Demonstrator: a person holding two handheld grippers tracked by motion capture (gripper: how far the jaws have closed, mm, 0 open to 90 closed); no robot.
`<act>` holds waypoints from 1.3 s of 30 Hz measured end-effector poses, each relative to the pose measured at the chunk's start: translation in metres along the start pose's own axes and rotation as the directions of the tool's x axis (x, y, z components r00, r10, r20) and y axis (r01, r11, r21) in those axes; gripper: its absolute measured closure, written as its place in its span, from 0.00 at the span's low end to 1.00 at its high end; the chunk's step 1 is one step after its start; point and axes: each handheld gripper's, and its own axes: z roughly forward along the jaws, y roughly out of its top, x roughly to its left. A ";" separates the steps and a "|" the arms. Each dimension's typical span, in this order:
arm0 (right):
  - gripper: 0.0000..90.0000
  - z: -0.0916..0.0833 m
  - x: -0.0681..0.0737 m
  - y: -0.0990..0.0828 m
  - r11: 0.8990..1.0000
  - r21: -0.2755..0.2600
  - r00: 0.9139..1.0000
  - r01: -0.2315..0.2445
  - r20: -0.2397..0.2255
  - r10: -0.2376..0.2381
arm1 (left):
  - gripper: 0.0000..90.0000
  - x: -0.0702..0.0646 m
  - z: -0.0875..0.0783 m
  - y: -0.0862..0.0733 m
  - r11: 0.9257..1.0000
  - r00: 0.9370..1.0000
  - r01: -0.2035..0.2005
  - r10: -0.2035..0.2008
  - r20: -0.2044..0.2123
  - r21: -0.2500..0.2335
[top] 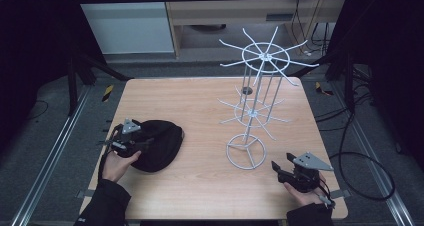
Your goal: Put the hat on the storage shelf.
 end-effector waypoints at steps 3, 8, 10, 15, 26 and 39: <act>0.41 0.001 -0.001 -0.001 1.000 0.003 1.000 -0.001 0.001 0.001 | 0.50 -0.001 0.005 -0.002 0.999 1.000 -0.017 0.018 -0.006 0.028; 0.41 0.002 -0.002 -0.002 1.000 0.007 1.000 0.002 -0.001 -0.002 | 0.51 0.000 0.013 -0.004 0.998 0.999 -0.033 0.034 -0.013 0.060; 0.41 0.003 -0.002 -0.002 1.000 0.010 1.000 0.001 0.000 -0.001 | 0.53 0.002 0.019 -0.005 0.996 0.999 -0.031 0.032 -0.012 0.081; 0.41 0.003 -0.003 -0.002 1.000 0.010 1.000 -0.003 -0.001 0.003 | 0.61 0.005 0.020 -0.005 0.997 1.000 -0.006 0.005 0.012 0.074; 0.43 0.004 -0.003 -0.003 1.000 0.018 1.000 -0.001 0.001 0.001 | 0.94 0.005 0.007 -0.002 0.997 0.995 0.065 -0.067 0.073 0.032; 0.44 0.003 -0.006 -0.004 1.000 0.015 1.000 -0.006 0.001 0.005 | 0.97 -0.008 -0.023 0.009 0.991 0.990 0.090 -0.079 0.113 -0.098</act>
